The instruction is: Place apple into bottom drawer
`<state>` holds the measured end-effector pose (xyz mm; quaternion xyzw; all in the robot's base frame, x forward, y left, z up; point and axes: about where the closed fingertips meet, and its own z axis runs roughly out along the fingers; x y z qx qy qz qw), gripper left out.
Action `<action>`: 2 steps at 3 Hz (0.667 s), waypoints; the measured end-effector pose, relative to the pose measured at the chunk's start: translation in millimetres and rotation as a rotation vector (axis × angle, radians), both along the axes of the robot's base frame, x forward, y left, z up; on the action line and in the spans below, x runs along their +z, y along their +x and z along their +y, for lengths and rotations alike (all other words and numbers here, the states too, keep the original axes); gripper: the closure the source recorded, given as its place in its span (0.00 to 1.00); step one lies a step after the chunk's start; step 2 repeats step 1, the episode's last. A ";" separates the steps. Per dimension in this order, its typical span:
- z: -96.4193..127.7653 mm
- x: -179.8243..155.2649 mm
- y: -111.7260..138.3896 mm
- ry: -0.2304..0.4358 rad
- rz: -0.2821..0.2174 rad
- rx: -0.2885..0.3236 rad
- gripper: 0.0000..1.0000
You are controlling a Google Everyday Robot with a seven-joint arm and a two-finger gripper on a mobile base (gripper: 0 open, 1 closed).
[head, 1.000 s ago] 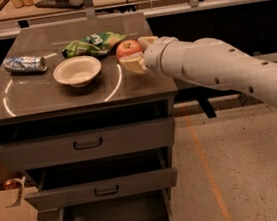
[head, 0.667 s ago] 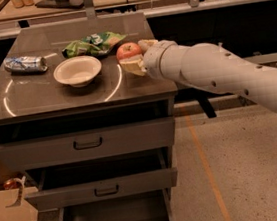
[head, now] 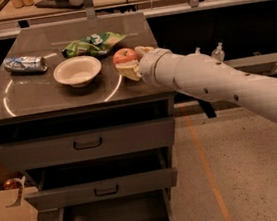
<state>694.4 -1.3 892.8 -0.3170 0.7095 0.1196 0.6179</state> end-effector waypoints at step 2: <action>1.6 1.0 -0.3 -0.001 -0.002 0.003 0.84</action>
Offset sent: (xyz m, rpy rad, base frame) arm 0.0000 0.0000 0.0000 0.0000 0.0000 0.0000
